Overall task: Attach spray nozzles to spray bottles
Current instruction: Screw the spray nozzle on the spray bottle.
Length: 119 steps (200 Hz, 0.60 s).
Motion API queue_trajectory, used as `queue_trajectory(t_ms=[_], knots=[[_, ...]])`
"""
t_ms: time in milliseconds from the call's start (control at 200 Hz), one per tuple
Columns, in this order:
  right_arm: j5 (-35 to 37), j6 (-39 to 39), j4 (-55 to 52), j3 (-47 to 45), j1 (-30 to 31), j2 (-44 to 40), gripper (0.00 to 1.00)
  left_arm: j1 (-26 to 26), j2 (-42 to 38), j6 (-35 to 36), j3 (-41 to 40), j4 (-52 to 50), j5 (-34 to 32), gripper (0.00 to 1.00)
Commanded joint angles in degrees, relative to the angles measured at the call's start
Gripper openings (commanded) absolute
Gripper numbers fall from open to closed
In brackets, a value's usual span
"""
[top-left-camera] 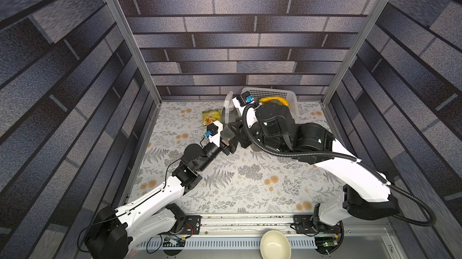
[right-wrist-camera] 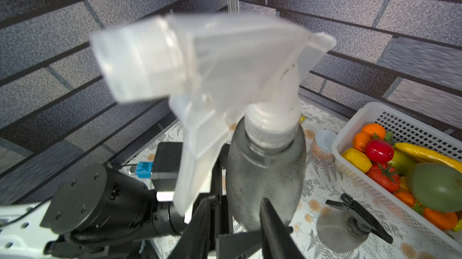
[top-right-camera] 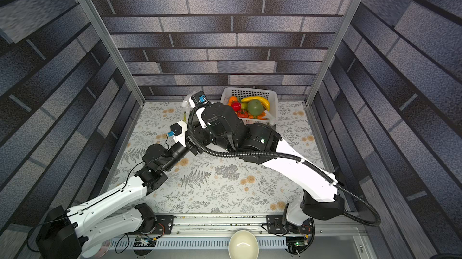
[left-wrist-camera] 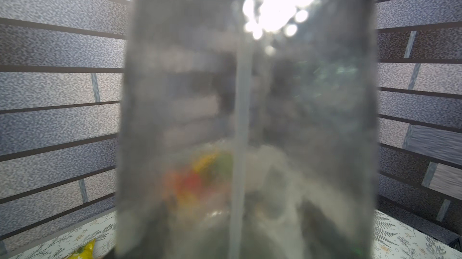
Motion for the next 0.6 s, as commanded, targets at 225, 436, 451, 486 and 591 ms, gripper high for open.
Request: queue_trajectory(t_ms=[225,436,451,486,591], knots=[[-41.3,-3.5,18.9,-19.0,-19.9,-17.1,0.39,-0.8,-2.2,-5.4,1.1,-1.9,13.3,0.67],[-57.2,-3.9,20.6,-15.9,-26.9,-14.2,0.58,-1.8,-2.6,-8.8,3.2,-3.5,18.9,0.67],[-57.7,-3.9,20.6,-15.6,-27.2,-13.9,0.6,-1.9,-2.6,-8.9,3.4,-3.7,19.3,0.67],[-58.3,-4.1,20.5,-15.1,-27.9,-13.4,0.63,-2.0,-2.7,-9.2,3.8,-4.3,19.9,0.67],[-59.2,-5.5,19.5,-13.8,-28.5,-12.0,0.68,-2.2,-3.0,-10.3,4.9,-5.0,21.6,0.67]])
